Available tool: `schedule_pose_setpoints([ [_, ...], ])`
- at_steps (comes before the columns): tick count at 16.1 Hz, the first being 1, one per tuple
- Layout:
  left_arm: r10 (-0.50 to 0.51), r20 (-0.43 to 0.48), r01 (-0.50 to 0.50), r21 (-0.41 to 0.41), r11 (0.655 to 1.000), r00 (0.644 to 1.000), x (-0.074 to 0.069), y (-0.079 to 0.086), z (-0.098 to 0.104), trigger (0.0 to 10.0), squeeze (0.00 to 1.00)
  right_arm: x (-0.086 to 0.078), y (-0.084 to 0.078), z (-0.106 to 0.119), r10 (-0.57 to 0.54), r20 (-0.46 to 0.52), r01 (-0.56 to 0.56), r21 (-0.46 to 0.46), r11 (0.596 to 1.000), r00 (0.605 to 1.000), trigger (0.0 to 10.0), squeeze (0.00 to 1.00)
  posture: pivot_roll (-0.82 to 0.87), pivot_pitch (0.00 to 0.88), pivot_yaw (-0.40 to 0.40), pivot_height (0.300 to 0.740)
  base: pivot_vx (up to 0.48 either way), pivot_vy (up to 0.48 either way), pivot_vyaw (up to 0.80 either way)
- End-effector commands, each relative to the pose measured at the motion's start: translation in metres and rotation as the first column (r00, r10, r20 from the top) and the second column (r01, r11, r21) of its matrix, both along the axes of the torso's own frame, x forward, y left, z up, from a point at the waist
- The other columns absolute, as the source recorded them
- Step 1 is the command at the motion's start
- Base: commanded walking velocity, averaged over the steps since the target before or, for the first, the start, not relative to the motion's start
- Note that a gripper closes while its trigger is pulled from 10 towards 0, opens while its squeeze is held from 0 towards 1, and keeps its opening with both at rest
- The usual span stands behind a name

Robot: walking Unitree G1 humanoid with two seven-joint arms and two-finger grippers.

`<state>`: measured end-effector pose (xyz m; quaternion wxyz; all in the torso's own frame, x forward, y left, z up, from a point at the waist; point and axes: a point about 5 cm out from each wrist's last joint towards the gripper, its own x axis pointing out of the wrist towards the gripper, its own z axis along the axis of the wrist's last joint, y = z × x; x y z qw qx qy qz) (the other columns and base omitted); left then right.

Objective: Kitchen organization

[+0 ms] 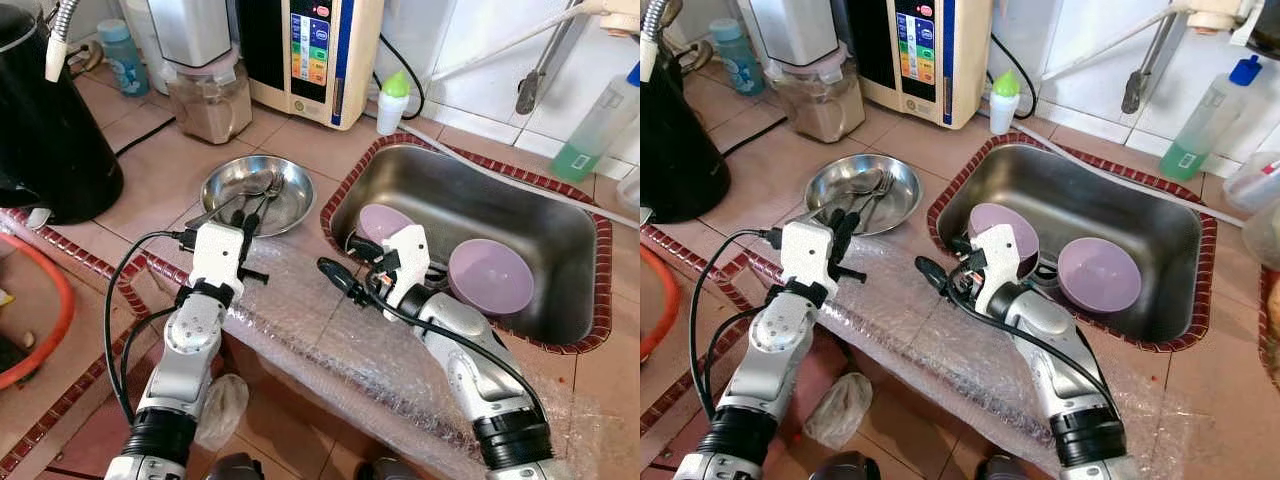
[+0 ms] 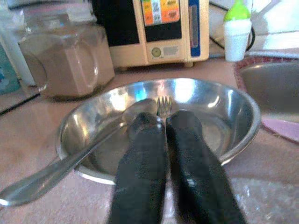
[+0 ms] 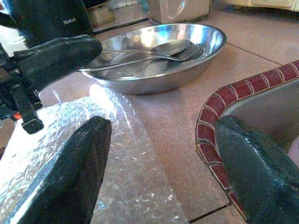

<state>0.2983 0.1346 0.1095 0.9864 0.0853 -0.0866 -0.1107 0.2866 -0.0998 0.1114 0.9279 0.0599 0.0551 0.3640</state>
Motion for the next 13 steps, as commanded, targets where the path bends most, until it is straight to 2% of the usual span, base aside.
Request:
schedule_pose_setpoints([
  [1,-0.001,0.066,0.000,0.015,1.000,0.998,0.000,-0.001,0.011,0.0,0.00,0.003,-0.001,0.000,-0.017,0.006,0.017,-0.007,1.000,1.000,10.0,0.00,0.03,0.012,-0.005,0.740,0.000,0.000,0.00],
  [2,0.019,0.086,-0.021,0.023,1.000,0.996,-0.001,0.000,0.013,0.0,0.00,0.003,-0.001,0.000,-0.019,0.005,0.019,-0.007,1.000,1.000,10.0,0.00,0.03,0.012,-0.006,0.740,0.000,0.000,0.00],
  [3,0.017,0.100,-0.018,0.008,1.000,0.995,-0.004,-0.001,0.014,10.0,0.73,0.002,-0.001,-0.001,-0.020,0.004,0.020,-0.008,1.000,1.000,10.0,0.00,0.03,0.014,-0.006,0.740,0.000,0.000,0.00],
  [4,0.016,0.103,-0.017,0.007,1.000,0.995,-0.005,-0.002,0.013,10.0,1.00,0.001,-0.002,-0.001,-0.020,0.005,0.020,-0.008,1.000,1.000,10.0,0.00,0.03,0.015,-0.007,0.740,0.000,0.000,0.00],
  [8,0.025,0.094,-0.026,0.007,1.000,0.995,-0.008,-0.004,0.007,10.0,1.00,0.003,-0.003,-0.001,-0.024,0.008,0.024,-0.014,1.000,1.000,10.0,0.00,0.03,0.015,-0.011,0.740,0.000,0.000,0.00],
  [13,0.101,0.045,-0.101,0.010,0.995,0.994,-0.001,0.008,-0.003,10.0,1.00,0.002,-0.001,-0.001,-0.014,0.008,0.014,-0.020,1.000,1.000,10.0,0.00,0.02,0.020,-0.020,0.740,0.000,0.000,0.00],
])
